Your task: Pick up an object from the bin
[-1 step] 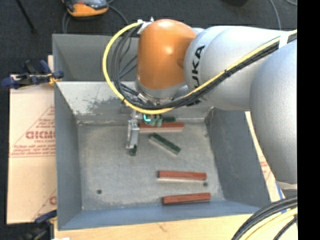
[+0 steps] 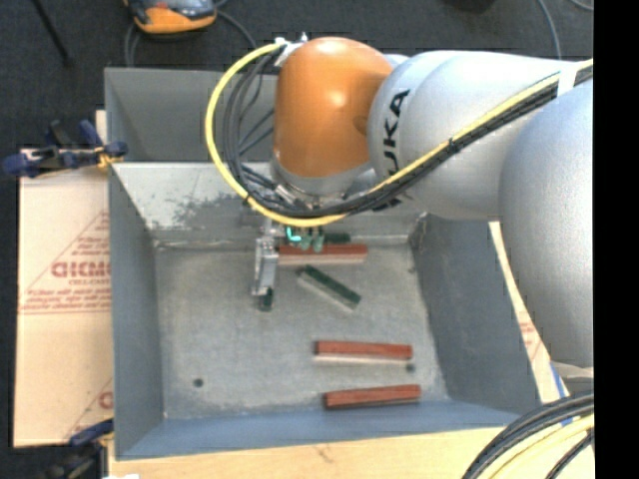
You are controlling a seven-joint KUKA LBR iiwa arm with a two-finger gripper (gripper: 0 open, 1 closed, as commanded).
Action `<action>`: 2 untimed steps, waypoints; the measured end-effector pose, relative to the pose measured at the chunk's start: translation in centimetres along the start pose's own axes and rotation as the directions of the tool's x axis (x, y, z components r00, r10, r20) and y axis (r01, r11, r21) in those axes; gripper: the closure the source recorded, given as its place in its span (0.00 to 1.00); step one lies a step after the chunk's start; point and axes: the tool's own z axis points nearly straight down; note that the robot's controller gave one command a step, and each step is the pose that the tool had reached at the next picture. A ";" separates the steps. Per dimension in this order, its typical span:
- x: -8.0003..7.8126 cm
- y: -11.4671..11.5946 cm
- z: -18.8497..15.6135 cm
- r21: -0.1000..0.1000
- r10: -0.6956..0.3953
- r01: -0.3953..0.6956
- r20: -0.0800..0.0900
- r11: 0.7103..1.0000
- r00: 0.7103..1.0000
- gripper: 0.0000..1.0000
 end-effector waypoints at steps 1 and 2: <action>-1.2 -3.0 1.5 0.002 -0.095 0.095 0.001 0.995 0.995 0.00; -1.5 -6.0 6.5 0.004 -0.262 0.262 0.003 0.965 0.965 0.00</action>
Offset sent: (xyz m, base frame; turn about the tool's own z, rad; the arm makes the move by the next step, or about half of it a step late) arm 0.0140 -0.0633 -0.0755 -0.2734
